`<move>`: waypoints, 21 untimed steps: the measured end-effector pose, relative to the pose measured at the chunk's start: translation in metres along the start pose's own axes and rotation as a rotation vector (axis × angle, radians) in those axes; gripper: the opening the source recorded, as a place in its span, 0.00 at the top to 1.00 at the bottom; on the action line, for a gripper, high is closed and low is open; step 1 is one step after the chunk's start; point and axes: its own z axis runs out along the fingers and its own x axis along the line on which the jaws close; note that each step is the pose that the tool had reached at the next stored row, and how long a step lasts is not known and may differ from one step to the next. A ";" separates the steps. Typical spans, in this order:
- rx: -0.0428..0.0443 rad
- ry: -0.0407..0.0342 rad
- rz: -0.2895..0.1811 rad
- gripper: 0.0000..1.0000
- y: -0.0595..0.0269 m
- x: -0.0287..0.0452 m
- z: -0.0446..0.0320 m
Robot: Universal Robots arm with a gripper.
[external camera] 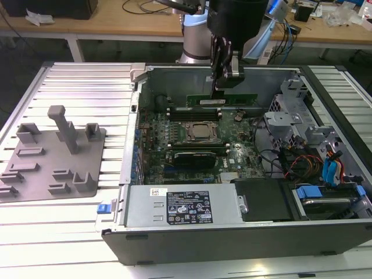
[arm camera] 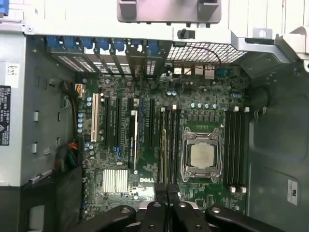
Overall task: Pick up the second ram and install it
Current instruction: 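Pick up the second ram and move it above second insertion slot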
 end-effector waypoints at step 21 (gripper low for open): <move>0.0003 0.0001 0.012 0.91 0.0171 -0.0226 0.0438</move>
